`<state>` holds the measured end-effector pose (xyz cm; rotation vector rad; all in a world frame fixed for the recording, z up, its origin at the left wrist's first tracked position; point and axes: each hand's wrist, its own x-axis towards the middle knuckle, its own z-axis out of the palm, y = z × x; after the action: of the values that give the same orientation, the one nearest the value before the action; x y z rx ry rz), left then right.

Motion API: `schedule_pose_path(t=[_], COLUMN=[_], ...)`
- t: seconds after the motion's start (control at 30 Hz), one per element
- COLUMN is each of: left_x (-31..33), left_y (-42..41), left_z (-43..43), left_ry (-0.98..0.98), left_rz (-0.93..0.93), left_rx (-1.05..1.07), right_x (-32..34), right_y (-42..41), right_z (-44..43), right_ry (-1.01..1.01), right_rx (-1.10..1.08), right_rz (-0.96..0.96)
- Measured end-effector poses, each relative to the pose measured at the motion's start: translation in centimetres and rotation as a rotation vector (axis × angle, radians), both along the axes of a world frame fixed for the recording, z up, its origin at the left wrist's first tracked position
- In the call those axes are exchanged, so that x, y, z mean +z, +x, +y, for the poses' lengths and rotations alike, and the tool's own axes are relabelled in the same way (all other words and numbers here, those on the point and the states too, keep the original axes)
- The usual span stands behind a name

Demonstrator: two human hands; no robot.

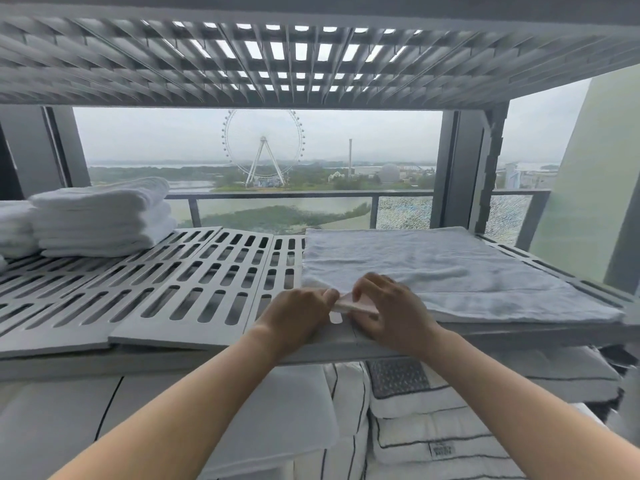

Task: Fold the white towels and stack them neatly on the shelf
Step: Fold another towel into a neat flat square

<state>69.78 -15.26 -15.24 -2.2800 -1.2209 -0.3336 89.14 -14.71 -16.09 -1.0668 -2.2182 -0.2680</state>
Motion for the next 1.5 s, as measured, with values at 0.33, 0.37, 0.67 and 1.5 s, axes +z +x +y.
schedule_pose_path(t=[0.33, 0.37, 0.67, 1.5], left_x=[0.9, 1.1, 1.6, 0.2], left_y=[0.8, 1.4, 8.6, 10.0], left_z=[-1.0, -1.1, -1.9, -1.5], left_ry=[0.008, 0.007, 0.201, 0.170], left_rz=[0.050, 0.037, 0.043, -0.063], left_rx=[0.041, 0.024, -0.359, -0.271], right_x=[-0.5, -0.6, -0.9, 0.2], right_y=[8.0, 8.0, 8.0, 22.1], right_z=[-1.8, -1.8, -2.4, -2.8], right_ry=[-0.091, -0.104, -0.114, -0.202], right_rx=[-0.186, -0.153, -0.044, -0.054], right_rz=[-0.015, -0.005, 0.074, 0.111])
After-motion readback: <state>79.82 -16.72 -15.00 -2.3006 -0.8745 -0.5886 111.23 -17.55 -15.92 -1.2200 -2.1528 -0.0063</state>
